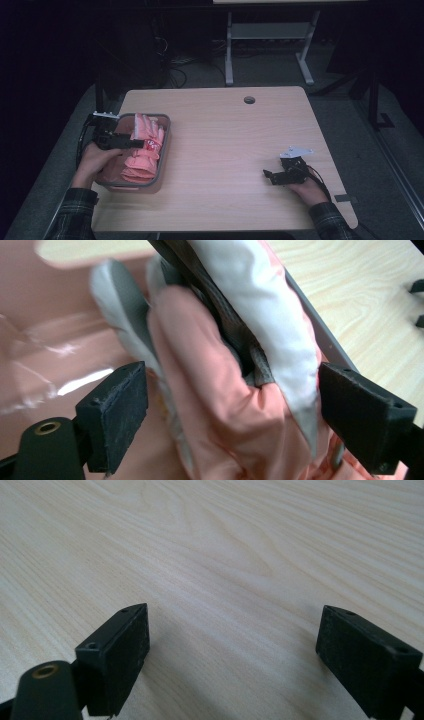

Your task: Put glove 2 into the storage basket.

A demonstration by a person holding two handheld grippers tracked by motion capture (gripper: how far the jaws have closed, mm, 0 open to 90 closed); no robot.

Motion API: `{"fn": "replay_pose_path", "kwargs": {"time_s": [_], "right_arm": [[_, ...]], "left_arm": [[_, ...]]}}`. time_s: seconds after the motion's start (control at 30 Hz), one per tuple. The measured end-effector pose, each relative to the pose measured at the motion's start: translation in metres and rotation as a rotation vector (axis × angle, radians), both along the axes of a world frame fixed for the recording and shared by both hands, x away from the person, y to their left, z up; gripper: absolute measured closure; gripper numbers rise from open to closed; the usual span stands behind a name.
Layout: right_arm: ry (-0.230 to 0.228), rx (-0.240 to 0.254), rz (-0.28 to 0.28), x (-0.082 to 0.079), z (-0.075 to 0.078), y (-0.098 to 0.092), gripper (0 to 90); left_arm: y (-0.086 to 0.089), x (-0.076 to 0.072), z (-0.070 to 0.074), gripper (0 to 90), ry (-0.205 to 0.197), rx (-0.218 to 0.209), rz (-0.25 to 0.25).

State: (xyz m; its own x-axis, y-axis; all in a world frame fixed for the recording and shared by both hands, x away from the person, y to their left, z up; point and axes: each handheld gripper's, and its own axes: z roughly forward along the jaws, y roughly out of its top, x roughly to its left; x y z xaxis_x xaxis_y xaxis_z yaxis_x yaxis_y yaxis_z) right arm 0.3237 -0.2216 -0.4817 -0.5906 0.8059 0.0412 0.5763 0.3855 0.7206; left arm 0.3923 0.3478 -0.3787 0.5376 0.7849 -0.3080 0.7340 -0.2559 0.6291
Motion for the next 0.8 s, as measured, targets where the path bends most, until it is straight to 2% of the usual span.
{"fn": "replay_pose_path", "kwargs": {"time_s": [0.3,0.43,0.6,0.8], "right_arm": [[0.0,0.0,0.0,0.0,0.0,0.0,13.3],[0.0,0.0,0.0,0.0,0.0,0.0,13.3],[0.0,0.0,0.0,0.0,0.0,0.0,13.3],[0.0,0.0,0.0,0.0,0.0,0.0,13.3]], "left_arm": [[0.005,-0.009,0.021,13.3,-0.067,0.016,0.002],[0.0,-0.014,0.034,13.4,-0.117,0.005,-0.009],[-0.016,-0.02,0.049,13.5,-0.181,0.009,-0.041],[-0.039,-0.031,0.06,13.8,-0.228,-0.007,-0.085]]}}
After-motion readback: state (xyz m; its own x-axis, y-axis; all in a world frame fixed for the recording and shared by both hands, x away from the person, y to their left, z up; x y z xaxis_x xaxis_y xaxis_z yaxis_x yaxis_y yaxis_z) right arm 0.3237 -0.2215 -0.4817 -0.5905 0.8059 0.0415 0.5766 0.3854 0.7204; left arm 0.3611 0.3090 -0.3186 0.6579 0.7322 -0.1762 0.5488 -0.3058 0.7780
